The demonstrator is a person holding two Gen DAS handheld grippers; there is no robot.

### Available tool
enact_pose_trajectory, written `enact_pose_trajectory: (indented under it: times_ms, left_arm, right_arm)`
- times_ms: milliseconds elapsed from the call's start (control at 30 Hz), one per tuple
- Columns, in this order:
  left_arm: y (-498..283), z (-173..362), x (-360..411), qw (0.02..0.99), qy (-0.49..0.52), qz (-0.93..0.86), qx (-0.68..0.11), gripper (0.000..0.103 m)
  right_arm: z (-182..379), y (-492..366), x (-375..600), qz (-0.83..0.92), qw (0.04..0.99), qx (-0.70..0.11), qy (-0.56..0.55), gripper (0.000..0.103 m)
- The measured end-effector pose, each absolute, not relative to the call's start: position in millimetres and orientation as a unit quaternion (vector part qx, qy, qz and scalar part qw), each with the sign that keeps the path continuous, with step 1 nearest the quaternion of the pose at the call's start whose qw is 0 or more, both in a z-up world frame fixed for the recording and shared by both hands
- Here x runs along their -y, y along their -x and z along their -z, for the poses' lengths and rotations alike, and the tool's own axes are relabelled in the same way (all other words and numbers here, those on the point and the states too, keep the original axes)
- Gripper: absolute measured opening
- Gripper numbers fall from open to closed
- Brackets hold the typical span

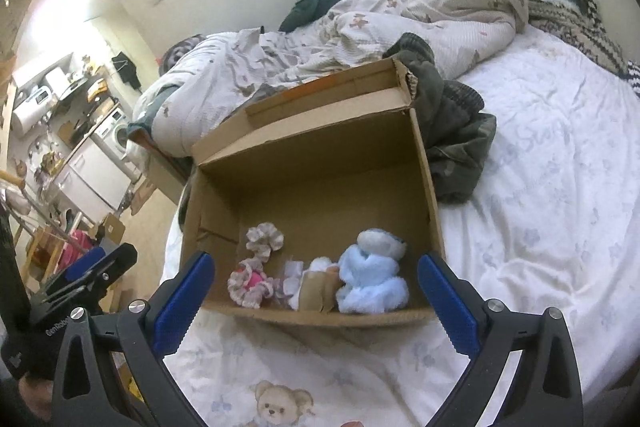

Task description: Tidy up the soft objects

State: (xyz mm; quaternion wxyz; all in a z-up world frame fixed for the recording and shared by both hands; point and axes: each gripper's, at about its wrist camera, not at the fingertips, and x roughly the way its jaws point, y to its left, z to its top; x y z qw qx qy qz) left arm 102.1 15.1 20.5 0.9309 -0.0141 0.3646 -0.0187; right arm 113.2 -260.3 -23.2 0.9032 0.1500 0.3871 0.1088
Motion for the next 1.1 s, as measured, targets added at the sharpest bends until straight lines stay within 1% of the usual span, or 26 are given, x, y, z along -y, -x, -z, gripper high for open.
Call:
enact_pose_trajectory:
  times_ms: [67, 167, 233, 367, 500, 733, 1100]
  left_arm:
    - [-94.4, -21.6, -15.2, 0.931, 0.016, 0.02, -0.364, 0.099]
    - [-83.2, -21.0, -15.2, 0.93, 0.017, 0.02, -0.367, 0.1]
    - [-77.1, -20.7, -14.9, 0.931, 0.018, 0.021, -0.364, 0.103]
    - [-77.1, -15.7, -10.9, 0.93, 0.009, 0.024, -0.366, 0.102]
    - [-83.1, -5.6, -13.0, 0.922, 0.012, 0.021, -0.386, 0.102]
    - [-85.4, -4.0, -19.0, 0.92, 0.032, 0.017, -0.391, 0.102]
    - [-82.4, -6.2, -13.3, 0.921, 0.024, 0.028, -0.387, 0.102]
  right_arm:
    - [22.7, -105.7, 255.6, -0.113, 0.906, -0.384, -0.14, 0.103]
    - [25.5, -96.4, 251.6, -0.114, 0.906, -0.385, -0.135, 0.103]
    - [29.8, -92.3, 250.6, -0.112, 0.903, -0.39, -0.138, 0.103]
    - [34.7, -93.6, 248.2, -0.105, 0.902, -0.397, -0.133, 0.103]
    - [38.4, -96.3, 246.7, -0.1, 0.902, -0.4, -0.13, 0.103]
    - [37.8, -95.4, 246.3, -0.098, 0.903, -0.399, -0.126, 0.103]
    - [37.6, -95.5, 245.7, -0.094, 0.903, -0.4, -0.121, 0.103]
